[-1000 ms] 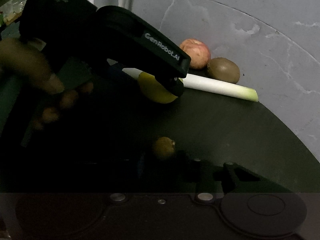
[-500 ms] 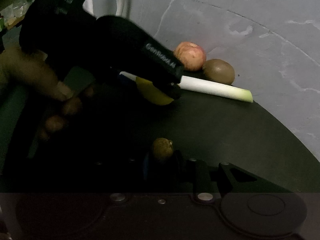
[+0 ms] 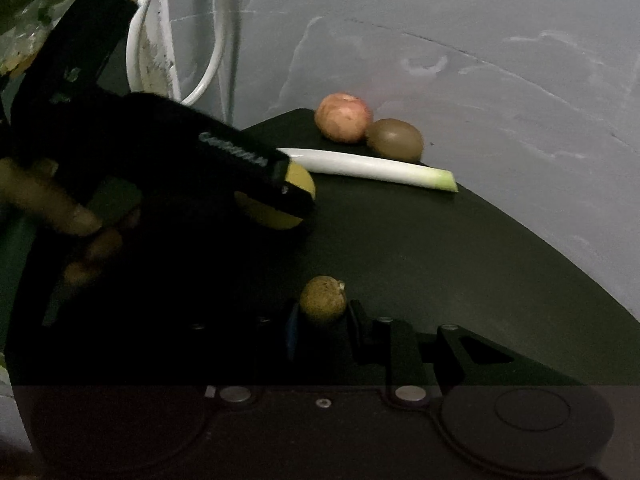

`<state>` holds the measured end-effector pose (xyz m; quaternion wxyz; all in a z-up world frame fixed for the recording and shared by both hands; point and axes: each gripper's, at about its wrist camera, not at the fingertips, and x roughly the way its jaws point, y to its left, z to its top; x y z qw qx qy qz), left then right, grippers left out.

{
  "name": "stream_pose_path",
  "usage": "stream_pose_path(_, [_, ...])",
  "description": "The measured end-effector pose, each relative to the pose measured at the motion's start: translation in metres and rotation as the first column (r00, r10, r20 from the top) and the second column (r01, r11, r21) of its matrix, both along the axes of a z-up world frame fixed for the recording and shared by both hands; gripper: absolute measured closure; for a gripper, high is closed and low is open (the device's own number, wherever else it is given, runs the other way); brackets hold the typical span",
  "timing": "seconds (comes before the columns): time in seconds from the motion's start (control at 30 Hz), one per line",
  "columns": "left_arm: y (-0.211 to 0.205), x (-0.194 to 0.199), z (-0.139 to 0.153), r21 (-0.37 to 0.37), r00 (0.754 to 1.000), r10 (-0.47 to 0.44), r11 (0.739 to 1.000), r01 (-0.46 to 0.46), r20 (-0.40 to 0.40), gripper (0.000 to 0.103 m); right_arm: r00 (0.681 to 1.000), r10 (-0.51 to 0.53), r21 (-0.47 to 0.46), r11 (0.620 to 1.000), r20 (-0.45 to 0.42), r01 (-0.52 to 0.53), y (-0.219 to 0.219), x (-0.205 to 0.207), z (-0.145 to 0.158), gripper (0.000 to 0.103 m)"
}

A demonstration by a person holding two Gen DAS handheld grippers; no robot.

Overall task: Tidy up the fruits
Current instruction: 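Grasp the yellow round fruit with the left tool while the right tool grasps a small brown kiwi, then carry the yellow fruit and small kiwi over the tray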

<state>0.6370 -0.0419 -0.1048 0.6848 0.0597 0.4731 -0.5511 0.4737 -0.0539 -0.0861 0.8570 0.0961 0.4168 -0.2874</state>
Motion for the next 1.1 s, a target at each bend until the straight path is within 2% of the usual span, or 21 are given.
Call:
stream_pose_path(0.47, [0.041,-0.041,0.042,-0.081,0.996,-0.090,0.992,0.092,0.026,0.041,0.996,-0.068,-0.062,0.995,0.063,0.072,0.037,-0.047,0.033,0.076])
stream_pose_path(0.73, [0.079,-0.069,0.049,-0.086,0.987,-0.156,0.984,0.158,0.039,0.041,0.991,-0.096,-0.081,0.991,0.093,0.103,0.067,-0.083,0.046,0.076])
stream_pose_path(1.1, [0.111,-0.107,0.057,-0.090,0.977,-0.202,0.974,0.208,0.074,0.041,0.990,-0.077,-0.092,0.992,0.119,0.088,0.102,-0.118,0.050,0.076])
